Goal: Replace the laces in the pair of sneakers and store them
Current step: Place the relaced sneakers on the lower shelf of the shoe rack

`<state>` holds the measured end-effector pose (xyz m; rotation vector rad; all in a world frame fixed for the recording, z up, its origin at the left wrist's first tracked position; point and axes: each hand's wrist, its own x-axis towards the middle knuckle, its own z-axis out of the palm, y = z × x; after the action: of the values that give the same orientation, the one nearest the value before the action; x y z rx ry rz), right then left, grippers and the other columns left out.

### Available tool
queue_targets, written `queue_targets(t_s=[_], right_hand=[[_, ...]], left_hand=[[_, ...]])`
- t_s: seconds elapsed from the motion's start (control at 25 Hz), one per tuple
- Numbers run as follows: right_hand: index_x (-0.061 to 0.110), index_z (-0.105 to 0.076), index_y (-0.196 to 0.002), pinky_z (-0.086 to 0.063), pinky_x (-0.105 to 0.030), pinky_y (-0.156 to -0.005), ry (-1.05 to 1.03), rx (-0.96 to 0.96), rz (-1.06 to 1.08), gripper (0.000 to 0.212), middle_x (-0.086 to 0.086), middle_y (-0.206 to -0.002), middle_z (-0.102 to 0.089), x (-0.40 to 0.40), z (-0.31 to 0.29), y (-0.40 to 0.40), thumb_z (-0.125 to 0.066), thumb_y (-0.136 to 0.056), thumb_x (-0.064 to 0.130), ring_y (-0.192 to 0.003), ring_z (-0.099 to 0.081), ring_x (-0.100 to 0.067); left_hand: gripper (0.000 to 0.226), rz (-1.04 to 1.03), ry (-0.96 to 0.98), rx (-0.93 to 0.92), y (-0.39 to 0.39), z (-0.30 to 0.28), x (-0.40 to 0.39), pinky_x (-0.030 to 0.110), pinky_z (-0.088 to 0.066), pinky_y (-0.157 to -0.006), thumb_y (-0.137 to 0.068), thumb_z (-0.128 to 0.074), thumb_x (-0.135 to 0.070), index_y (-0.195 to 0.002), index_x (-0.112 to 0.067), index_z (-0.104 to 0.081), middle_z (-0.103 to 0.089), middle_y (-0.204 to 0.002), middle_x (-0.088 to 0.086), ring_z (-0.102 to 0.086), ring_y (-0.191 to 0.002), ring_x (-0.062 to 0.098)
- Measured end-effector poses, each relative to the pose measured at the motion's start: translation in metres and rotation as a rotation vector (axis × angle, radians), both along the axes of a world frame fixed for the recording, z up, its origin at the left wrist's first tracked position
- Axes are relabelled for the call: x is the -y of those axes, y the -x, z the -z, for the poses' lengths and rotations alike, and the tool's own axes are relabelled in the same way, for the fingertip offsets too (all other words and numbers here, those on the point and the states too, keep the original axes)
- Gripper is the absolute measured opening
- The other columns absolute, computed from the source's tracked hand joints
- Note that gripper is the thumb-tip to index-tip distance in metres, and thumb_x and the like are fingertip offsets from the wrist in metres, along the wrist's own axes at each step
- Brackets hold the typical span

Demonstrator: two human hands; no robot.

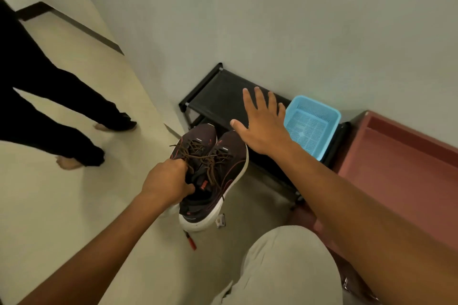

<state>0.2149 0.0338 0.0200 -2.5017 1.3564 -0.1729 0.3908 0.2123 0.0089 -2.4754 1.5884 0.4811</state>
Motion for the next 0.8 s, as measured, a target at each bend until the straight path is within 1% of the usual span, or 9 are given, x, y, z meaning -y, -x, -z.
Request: queue_targets(t_s=[0.16, 0.28, 0.32, 0.44, 0.56, 0.64, 0.72, 0.76, 0.8], right_hand=[[0.029, 0.005, -0.164, 0.0, -0.061, -0.125, -0.028, -0.038, 0.005, 0.085, -0.007, -0.173, 0.008, 0.017, 0.035, -0.017, -0.039, -0.101, 0.063, -0.157, 0.009, -0.038], [0.029, 0.005, -0.164, 0.0, -0.059, -0.125, -0.031, -0.064, 0.014, 0.084, -0.006, -0.173, 0.008, 0.028, 0.054, -0.02, -0.038, -0.101, 0.064, -0.158, 0.009, -0.037], [0.029, 0.006, -0.164, 0.0, -0.059, -0.125, -0.037, -0.073, 0.015, 0.084, -0.005, -0.173, 0.008, 0.032, 0.061, -0.021, -0.038, -0.101, 0.064, -0.158, 0.009, -0.037], [0.029, 0.006, -0.164, -0.002, -0.059, -0.125, -0.058, -0.084, 0.011, 0.084, -0.005, -0.173, 0.007, 0.042, 0.077, -0.022, -0.037, -0.101, 0.064, -0.158, 0.009, -0.036], [0.03, 0.006, -0.164, -0.001, -0.058, -0.125, -0.074, -0.075, 0.006, 0.083, -0.004, -0.173, 0.007, 0.05, 0.087, -0.023, -0.036, -0.101, 0.064, -0.158, 0.009, -0.035], [0.03, 0.007, -0.164, 0.0, -0.057, -0.125, -0.08, -0.066, 0.007, 0.083, -0.004, -0.173, 0.008, 0.054, 0.092, -0.023, -0.036, -0.101, 0.064, -0.158, 0.01, -0.034], [0.031, 0.007, -0.163, 0.002, -0.057, -0.125, -0.088, -0.063, 0.009, 0.084, -0.002, -0.172, 0.009, 0.059, 0.096, -0.023, -0.037, -0.101, 0.065, -0.158, 0.011, -0.033], [0.032, 0.008, -0.163, 0.002, -0.056, -0.125, -0.093, -0.067, 0.008, 0.084, -0.002, -0.172, 0.01, 0.061, 0.098, -0.023, -0.037, -0.101, 0.065, -0.158, 0.012, -0.033], [0.032, 0.008, -0.163, 0.003, -0.056, -0.125, -0.096, -0.071, 0.006, 0.084, -0.002, -0.172, 0.01, 0.064, 0.1, -0.023, -0.036, -0.101, 0.065, -0.158, 0.012, -0.032]], left_hand=[[0.04, -0.022, -0.067, -0.024, -0.027, 0.051, 0.011, 0.03, -0.04, -0.059, -0.083, -0.078, -0.04, -0.071, -0.024, -0.043, -0.047, -0.069, -0.004, -0.054, -0.066, 0.021], [0.037, -0.024, -0.072, -0.029, -0.043, 0.084, 0.032, 0.031, -0.04, -0.061, -0.083, -0.078, -0.039, -0.075, -0.022, -0.046, -0.046, -0.07, -0.004, -0.052, -0.068, 0.022], [0.036, -0.023, -0.069, -0.032, -0.048, 0.095, 0.042, 0.031, -0.041, -0.062, -0.083, -0.078, -0.038, -0.077, -0.021, -0.047, -0.048, -0.072, -0.002, -0.052, -0.069, 0.023], [0.032, 0.002, -0.058, -0.024, -0.061, 0.119, 0.08, 0.035, -0.048, -0.068, -0.083, -0.077, -0.037, -0.085, -0.018, -0.052, -0.061, -0.089, 0.008, -0.059, -0.077, 0.029], [0.026, 0.022, -0.029, -0.021, -0.07, 0.136, 0.121, 0.038, -0.052, -0.074, -0.085, -0.075, -0.034, -0.096, -0.015, -0.06, -0.06, -0.092, 0.008, -0.066, -0.089, 0.033], [0.024, 0.037, -0.019, -0.015, -0.075, 0.146, 0.146, 0.039, -0.054, -0.075, -0.087, -0.072, -0.03, -0.1, -0.013, -0.064, -0.062, -0.094, 0.01, -0.066, -0.088, 0.034], [0.019, 0.039, 0.003, -0.012, -0.08, 0.158, 0.168, 0.039, -0.055, -0.077, -0.09, -0.07, -0.03, -0.098, -0.013, -0.065, -0.063, -0.092, 0.009, -0.062, -0.081, 0.031], [0.017, 0.038, 0.007, 0.004, -0.082, 0.164, 0.176, 0.04, -0.053, -0.08, -0.092, -0.068, -0.031, -0.094, -0.014, -0.064, -0.064, -0.089, 0.008, -0.061, -0.078, 0.029], [0.018, 0.039, 0.013, 0.046, -0.084, 0.171, 0.184, 0.041, -0.049, -0.086, -0.094, -0.065, -0.034, -0.09, -0.016, -0.061, -0.064, -0.085, 0.006, -0.061, -0.077, 0.026]])
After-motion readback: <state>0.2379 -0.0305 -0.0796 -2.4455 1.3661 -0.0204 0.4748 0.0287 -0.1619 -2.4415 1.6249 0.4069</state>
